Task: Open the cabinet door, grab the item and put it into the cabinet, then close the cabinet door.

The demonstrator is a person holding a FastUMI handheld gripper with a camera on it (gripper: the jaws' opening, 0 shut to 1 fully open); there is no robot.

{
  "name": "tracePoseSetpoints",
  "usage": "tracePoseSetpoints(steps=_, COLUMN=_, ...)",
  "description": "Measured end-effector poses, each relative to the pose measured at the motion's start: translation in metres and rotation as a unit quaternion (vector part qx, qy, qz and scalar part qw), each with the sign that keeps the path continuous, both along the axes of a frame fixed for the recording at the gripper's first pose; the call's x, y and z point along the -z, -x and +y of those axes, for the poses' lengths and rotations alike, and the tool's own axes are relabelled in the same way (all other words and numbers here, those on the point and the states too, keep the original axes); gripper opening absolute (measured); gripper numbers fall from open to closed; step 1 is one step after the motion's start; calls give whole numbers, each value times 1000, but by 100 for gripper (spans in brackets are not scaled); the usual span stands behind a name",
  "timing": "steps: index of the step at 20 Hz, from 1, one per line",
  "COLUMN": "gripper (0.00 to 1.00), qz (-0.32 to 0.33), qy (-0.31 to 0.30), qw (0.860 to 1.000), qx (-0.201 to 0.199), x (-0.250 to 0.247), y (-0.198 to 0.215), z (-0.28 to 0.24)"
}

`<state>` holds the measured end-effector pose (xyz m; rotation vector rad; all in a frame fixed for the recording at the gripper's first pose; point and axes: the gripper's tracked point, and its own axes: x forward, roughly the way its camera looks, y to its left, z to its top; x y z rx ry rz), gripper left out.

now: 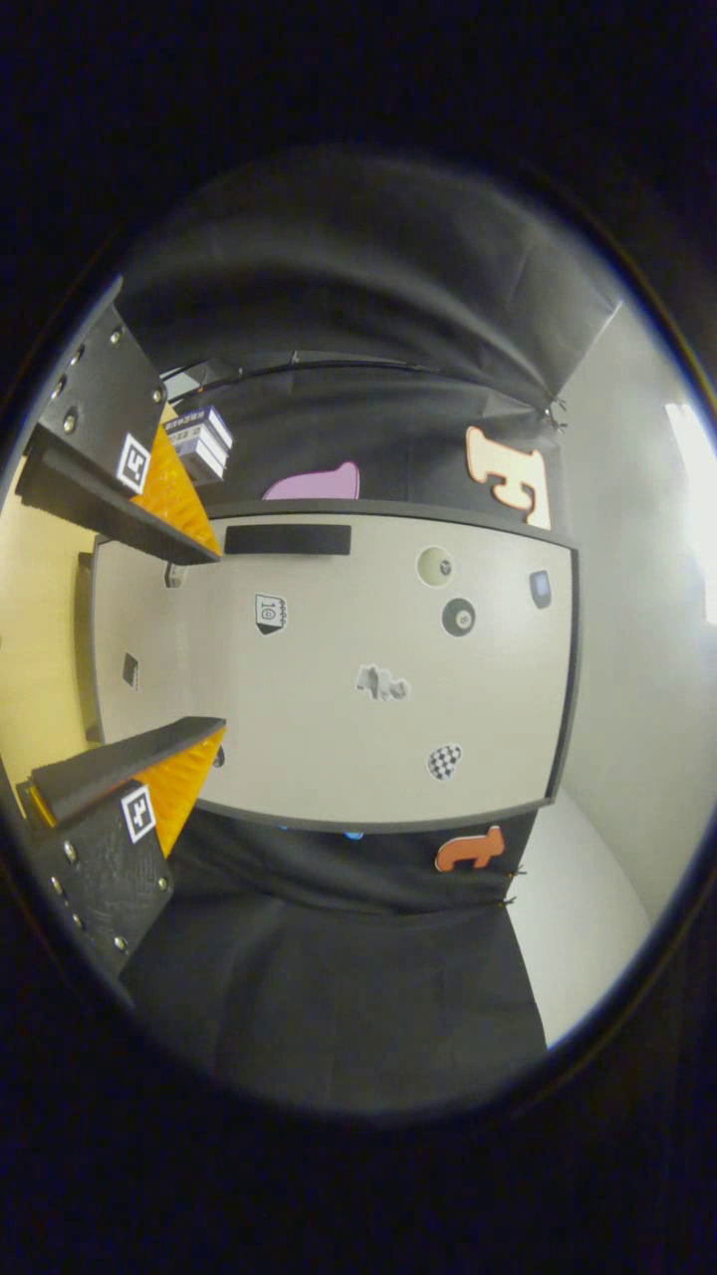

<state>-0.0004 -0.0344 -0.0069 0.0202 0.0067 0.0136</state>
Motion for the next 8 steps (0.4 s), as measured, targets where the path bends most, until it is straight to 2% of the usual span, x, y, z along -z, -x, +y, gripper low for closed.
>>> tracePoseSetpoints(steps=1, gripper=91, qz=0, qy=0, qw=1000, qx=5, x=-2, y=10, z=-7)
tracePoseSetpoints(steps=2, gripper=91, qz=-1, qy=1, qw=1000, qx=13, x=5, y=-30, z=-5)
tracePoseSetpoints(steps=8, gripper=90, qz=5, qy=-2, qw=999, qx=35, x=0, y=10, z=-30)
